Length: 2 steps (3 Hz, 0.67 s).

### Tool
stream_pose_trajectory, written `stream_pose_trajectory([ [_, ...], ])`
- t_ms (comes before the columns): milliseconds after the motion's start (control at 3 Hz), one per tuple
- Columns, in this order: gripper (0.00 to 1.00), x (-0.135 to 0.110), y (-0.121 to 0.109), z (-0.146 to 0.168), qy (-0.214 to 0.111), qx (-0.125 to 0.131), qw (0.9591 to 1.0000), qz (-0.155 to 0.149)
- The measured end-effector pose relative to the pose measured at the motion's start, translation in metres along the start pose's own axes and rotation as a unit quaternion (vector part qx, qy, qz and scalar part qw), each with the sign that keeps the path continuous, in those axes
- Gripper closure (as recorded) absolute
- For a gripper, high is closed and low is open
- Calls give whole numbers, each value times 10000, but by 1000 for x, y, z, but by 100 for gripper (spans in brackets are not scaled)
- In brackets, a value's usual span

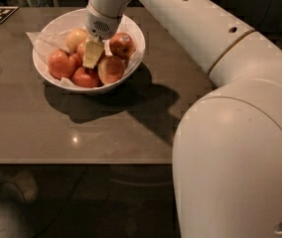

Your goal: Pick apple from white bowl

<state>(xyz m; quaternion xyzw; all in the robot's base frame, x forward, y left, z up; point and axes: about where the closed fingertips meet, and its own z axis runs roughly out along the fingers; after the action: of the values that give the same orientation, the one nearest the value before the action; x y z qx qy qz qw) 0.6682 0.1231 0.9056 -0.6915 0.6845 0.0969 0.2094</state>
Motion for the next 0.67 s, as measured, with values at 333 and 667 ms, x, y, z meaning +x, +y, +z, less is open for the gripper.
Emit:
stream_pose_trajectory([
  [333, 100, -2, -1, -22, -236, 116, 9997, 23],
  [667, 100, -14, -2, -59, -359, 391, 9986, -37],
])
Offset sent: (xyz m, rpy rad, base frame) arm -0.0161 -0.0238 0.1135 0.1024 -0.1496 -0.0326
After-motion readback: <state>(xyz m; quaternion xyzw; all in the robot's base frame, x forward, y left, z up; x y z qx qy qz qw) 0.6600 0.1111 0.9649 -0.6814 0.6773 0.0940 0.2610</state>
